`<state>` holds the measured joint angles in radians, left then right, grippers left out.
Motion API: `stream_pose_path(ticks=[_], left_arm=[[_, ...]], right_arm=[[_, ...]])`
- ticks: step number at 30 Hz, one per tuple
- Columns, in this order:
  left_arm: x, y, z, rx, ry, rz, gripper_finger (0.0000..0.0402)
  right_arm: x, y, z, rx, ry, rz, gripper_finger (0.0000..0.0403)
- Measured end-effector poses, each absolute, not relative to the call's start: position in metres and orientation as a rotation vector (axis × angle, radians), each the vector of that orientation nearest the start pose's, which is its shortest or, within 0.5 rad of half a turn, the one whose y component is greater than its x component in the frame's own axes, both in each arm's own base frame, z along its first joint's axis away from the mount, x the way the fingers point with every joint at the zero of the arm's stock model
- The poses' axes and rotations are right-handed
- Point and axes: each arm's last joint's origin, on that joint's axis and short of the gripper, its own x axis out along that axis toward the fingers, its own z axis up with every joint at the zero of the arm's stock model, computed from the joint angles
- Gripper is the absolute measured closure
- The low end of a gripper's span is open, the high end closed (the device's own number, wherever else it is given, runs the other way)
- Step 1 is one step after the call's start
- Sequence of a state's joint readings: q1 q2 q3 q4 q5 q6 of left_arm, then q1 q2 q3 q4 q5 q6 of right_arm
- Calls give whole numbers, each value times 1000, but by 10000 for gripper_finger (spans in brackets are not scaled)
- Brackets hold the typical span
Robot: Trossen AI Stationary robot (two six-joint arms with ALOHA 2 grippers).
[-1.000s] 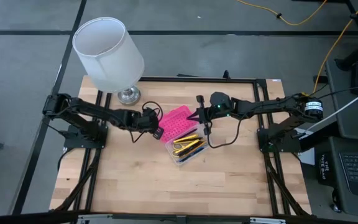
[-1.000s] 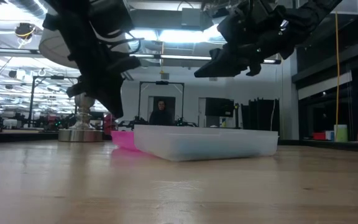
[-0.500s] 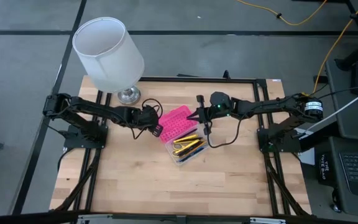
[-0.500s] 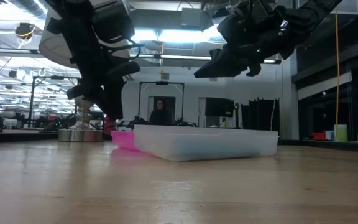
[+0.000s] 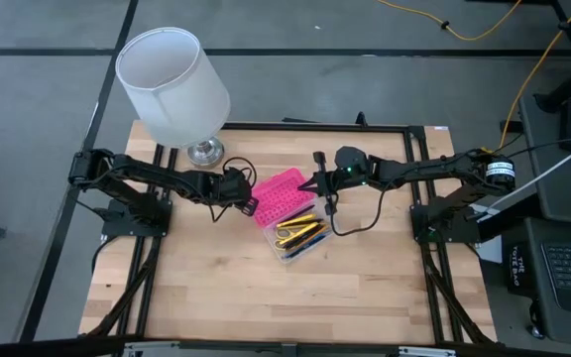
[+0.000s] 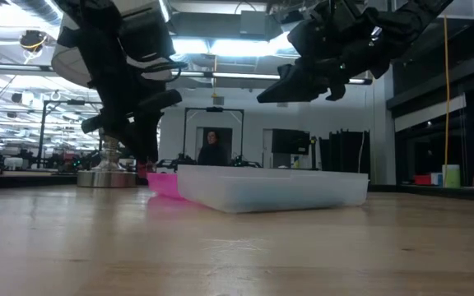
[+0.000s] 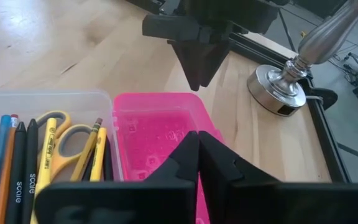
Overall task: Pick & place school supplies into a supply box
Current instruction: Close the supply box
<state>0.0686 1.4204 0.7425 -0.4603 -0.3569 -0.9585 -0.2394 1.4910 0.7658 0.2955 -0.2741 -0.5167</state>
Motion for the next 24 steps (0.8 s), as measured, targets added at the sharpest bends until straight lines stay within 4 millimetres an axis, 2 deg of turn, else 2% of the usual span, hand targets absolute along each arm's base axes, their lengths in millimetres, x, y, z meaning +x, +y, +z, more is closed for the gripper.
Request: stream_pose_path(ticks=[6, 18, 24], left_arm=[[248, 27, 168, -671, 867, 883, 291], [252, 27, 161, -673, 886, 876, 291], [252, 31, 161, -682, 879, 887, 291]], right_arm=[[302, -66, 209, -400, 396, 140, 375], [302, -66, 209, -400, 395, 140, 394], [302, -66, 209, -401, 394, 140, 385]])
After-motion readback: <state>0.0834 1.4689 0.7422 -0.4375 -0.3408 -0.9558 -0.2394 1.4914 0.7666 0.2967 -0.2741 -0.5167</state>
